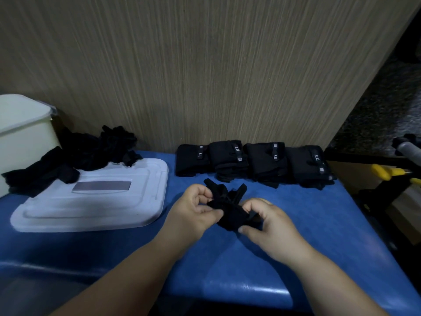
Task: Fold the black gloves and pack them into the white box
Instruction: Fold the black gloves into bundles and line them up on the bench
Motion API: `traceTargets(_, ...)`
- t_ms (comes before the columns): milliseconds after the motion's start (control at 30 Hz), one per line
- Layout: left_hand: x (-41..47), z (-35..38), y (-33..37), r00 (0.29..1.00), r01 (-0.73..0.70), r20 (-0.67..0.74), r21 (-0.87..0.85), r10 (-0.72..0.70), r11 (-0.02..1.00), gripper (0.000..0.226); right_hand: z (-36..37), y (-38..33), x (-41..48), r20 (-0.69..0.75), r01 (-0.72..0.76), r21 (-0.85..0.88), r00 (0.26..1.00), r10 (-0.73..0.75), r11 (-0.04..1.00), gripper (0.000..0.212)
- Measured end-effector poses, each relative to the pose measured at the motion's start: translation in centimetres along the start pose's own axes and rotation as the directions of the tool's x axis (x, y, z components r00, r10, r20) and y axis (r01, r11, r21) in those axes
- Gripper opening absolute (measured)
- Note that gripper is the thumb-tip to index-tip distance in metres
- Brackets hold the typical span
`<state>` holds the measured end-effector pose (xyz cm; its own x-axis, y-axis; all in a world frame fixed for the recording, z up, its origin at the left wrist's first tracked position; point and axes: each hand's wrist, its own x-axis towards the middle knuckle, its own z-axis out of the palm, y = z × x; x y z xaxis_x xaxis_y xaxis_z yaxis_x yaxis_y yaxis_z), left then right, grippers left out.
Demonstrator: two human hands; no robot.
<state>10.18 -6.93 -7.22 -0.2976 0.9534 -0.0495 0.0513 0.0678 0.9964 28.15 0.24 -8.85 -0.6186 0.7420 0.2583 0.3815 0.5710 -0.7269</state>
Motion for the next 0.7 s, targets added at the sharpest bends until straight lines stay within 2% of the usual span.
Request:
traceTargets(100,0.2,-0.1,-0.4,0.998,0.013,-0.062,0.095,-0.007,0.995,0.020,0.1,0.0,0.0,-0.043,-0.010,-0.017,0.999,0.010,1.000,0.032)
traceTargets(233,0.3,0.1,-0.5,0.992,0.002,-0.124,0.219,0.025,0.976,0.019,0.1,-0.3,0.0,-0.067,0.004,-0.009,0.998,-0.005,1.000,0.024)
traceTargets(367,-0.1,0.4,-0.5,0.982,-0.069,-0.146,0.325,0.122,0.943,0.020,0.1,-0.7,0.1,-0.089,-0.009,0.002,0.996,0.010,1.000,0.028)
traceTargets(533,-0.4,0.4,-0.6,0.966,-0.148,-0.126,0.440,0.224,0.886,0.028,0.2,-0.6,0.1,-0.217,-0.117,-0.021,0.970,0.110,0.993,0.032)
traceTargets(700,-0.7,0.6,-1.1,0.970,-0.182,-0.056,0.473,0.236,0.862,0.030,0.1,-1.2,0.0,-0.279,-0.228,-0.236,0.947,0.158,0.945,0.029)
